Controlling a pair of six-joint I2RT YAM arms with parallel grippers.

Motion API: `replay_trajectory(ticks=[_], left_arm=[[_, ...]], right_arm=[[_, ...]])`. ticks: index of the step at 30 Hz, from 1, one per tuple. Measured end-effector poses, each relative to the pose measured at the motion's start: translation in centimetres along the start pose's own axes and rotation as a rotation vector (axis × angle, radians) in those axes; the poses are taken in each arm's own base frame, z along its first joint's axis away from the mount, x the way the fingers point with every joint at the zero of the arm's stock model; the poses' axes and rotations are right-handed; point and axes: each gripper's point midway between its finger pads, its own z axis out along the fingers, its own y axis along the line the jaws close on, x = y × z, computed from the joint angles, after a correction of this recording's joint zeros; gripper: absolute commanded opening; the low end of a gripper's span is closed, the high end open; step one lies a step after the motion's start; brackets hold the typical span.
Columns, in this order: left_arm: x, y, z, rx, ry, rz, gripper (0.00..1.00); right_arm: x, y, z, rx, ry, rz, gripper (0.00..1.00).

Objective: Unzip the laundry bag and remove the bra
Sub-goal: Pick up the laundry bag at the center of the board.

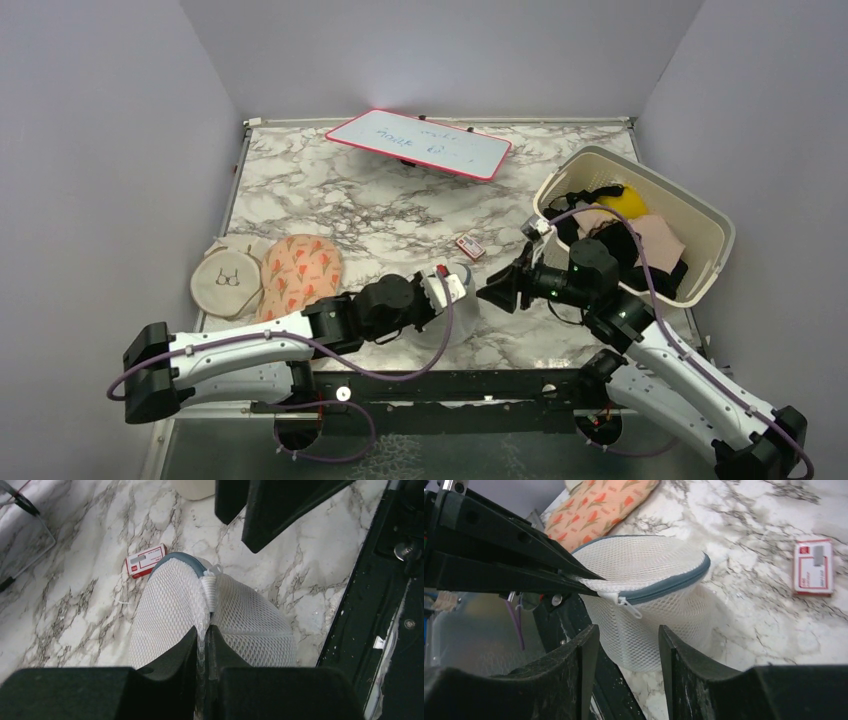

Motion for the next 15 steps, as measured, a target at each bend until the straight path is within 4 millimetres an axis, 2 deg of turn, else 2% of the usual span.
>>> replay_trajectory(ticks=[5, 9, 12, 15], left_arm=[[-0.3, -0.6, -1.7, 0.061, -0.131, 0.073, 0.0], [-1.0, -1.0, -1.8, 0.088, -0.172, 0.098, 0.0], [-1.0, -1.3, -1.7, 0.103, -0.171, 0.106, 0.0], [-0.7, -1.7, -1.5, 0.115, -0.161, 0.115, 0.0]], right_arm=[[1.0, 0.8, 1.2, -0.109, 0.007, -0.047, 0.45], [1.6, 0.8, 1.5, -0.149, -0.017, -0.071, 0.43], [2.1, 0.7, 1.6, -0.162, -0.039, -0.086, 0.32], [2.2, 0.7, 1.6, -0.174, -0.049, -0.106, 0.28]])
